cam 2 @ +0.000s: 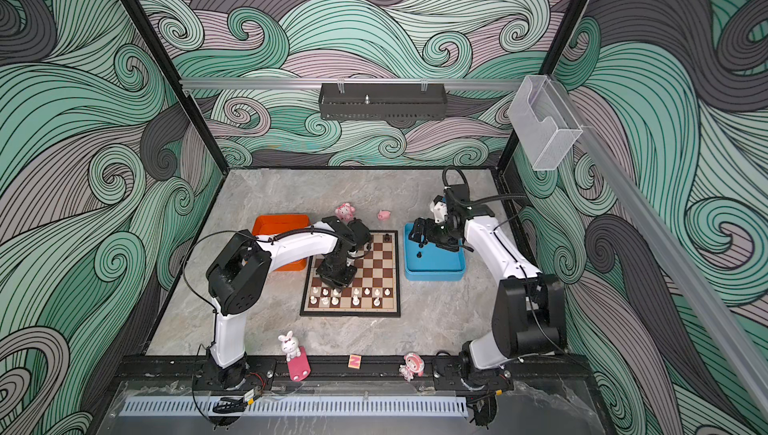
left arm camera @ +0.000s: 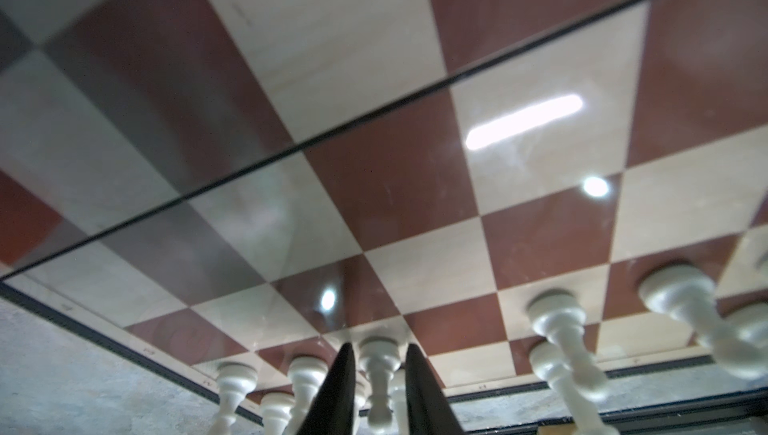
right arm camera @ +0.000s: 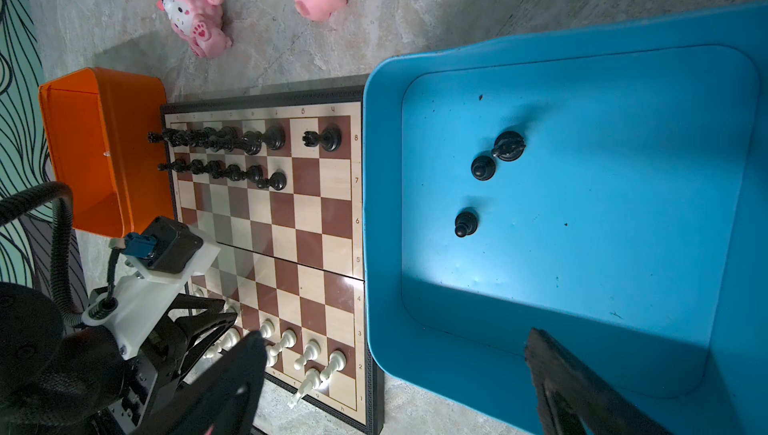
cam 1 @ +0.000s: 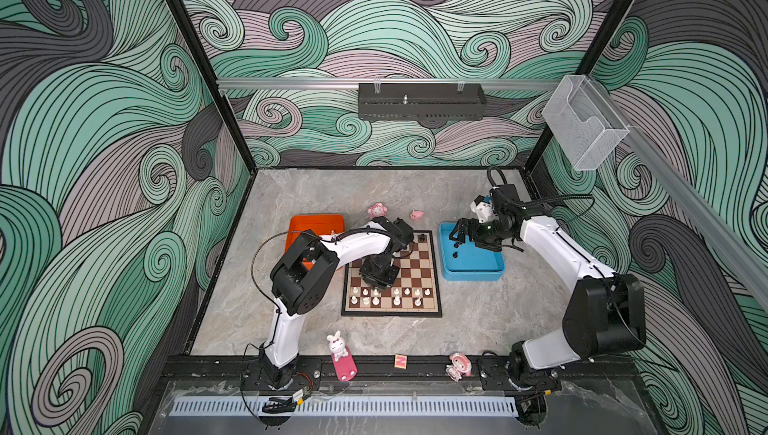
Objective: Set up the chess pieces on the board
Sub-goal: 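Lower the white piece onto a square in the board's nearest row, then open the left gripper and move it back over the orange bin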
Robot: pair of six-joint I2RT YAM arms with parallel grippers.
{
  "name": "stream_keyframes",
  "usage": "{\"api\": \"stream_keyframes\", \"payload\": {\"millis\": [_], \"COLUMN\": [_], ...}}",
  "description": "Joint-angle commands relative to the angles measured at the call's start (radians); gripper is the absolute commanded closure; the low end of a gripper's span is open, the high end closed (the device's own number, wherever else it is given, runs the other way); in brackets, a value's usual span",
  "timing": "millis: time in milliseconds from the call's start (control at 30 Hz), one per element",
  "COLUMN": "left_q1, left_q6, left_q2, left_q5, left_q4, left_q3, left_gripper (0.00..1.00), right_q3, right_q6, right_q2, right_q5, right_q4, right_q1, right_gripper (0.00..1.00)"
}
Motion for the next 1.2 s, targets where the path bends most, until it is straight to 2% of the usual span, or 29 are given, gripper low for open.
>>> {"api": "stream_keyframes", "payload": {"millis": [0,167,333,500,667,900,1167], "left_q1": [-0.006,-0.006,-0.005,0.001,0.028,0.135,0.313], "left_q6": [-0.012,-0.015,-0.014,-0.006,0.000,0.026,0.067], "left_q2": [-0.011,-0.030,-0.050,-0.062,-0.083,-0.130,-0.180], "left_q5": [-0.018,-0.026,-0.050,-0.075,-0.081,-0.089,-0.097], "left_q4": [-0.026,-0.048,-0.073,-0.096,-0.107,-0.115,-0.107], "left_q3": [0.033,0.066,0.104,0.135,0.159,0.179,0.180], "left_gripper": [0.72,0.65,0.53,0.47,0.30,0.13,0.07], "right_q3": [0.005,0.007,0.004,0.002,0.004,0.020,0.079], "right_q6": [-0.005,-0.003,-0.001,0.007,0.018,0.038,0.053], "right_q2": [0.003,-0.003,-0.008,-0.020,-0.036,-0.047,-0.009], "right_q5": [-0.010,-0.005,-0.008,0.002,0.022,0.009,0.010], "right_q4": [-0.010,-0.010,-0.011,-0.010,-0.011,-0.008,-0.024], "right_q1": [-0.006,-0.006,-0.007,-0.007,-0.007,-0.005,0.027], "right_gripper": [0.02,0.03,0.03,0.03,0.03,0.08,0.09]}}
